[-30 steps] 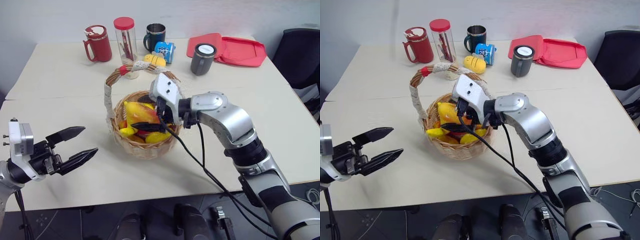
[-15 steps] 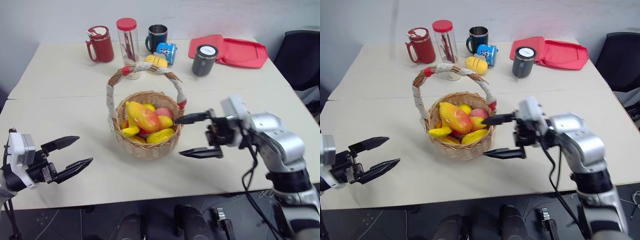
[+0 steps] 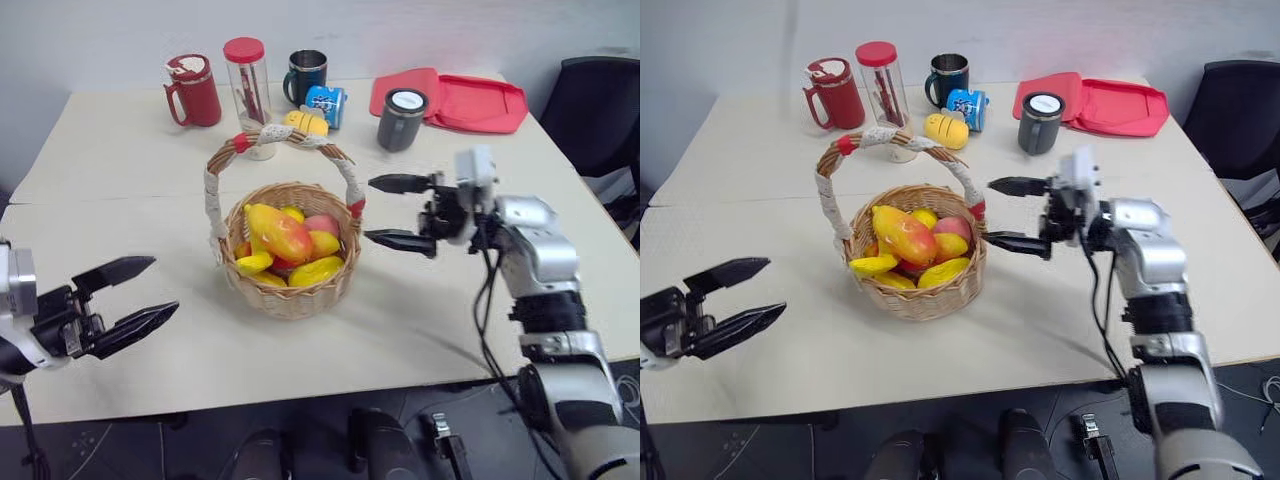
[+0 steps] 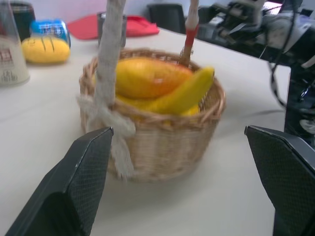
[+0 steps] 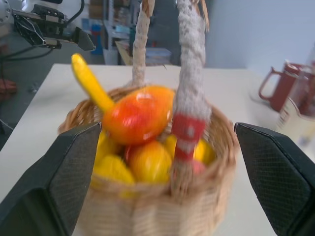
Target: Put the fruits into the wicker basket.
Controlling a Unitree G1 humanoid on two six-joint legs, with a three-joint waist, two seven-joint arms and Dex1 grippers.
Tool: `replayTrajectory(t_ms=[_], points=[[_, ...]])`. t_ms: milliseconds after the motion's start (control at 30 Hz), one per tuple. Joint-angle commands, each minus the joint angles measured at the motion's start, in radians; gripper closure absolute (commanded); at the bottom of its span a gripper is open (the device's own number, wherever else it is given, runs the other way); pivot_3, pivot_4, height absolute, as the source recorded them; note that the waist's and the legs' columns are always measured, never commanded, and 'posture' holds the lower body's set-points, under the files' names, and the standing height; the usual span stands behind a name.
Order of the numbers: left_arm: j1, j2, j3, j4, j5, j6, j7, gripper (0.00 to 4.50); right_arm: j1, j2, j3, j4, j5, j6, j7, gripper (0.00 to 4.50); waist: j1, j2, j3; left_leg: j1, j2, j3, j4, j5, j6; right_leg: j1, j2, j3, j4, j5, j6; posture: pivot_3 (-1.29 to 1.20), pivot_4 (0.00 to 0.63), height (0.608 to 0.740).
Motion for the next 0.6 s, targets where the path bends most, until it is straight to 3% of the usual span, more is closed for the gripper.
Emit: replayTrajectory(t_ms=[33,233,400,600], points=[[-0.016,0.012,0.021,-0.060,-0.063,0.025,0.032,0.00,-0.065,0.033,0.021,0.112,-0.036,-0.055,0.043,0.66,0.001,0.000,0.000,-0.001,0.000,0.000,0.000,0.000,0.000,0.000,0.000,0.000,-0.001,0.000,0.000,0.00,0.150,0.740],[-0.001,0.010,0.036,-0.105,-0.068,0.029,0.047,0.00,-0.098,0.062,-0.011,0.181,0.009,-0.016,0.101,2.72,-0.001,0.000,0.000,-0.001,-0.002,0.000,0.001,-0.001,0.002,0.002,-0.001,-0.003,-0.003,0.001,0.002,0.00,0.150,0.740],[-0.028,0.001,-0.025,-0.107,0.020,-0.033,0.054,0.00,-0.018,-0.010,-0.024,0.055,0.044,0.078,0.152,4.35,0.002,0.000,0.000,-0.001,-0.001,-0.001,0.001,0.000,0.001,0.002,0.001,-0.003,-0.002,0.001,0.002,0.00,0.150,0.740],[-0.117,-0.028,-0.156,-0.047,0.089,-0.089,0.042,0.00,0.148,-0.112,-0.151,-0.240,0.117,0.196,-0.026,4.34,0.024,0.000,0.000,-0.001,-0.002,-0.001,0.001,0.000,0.001,0.002,0.000,-0.004,-0.002,0.001,0.002,0.00,0.150,0.740]])
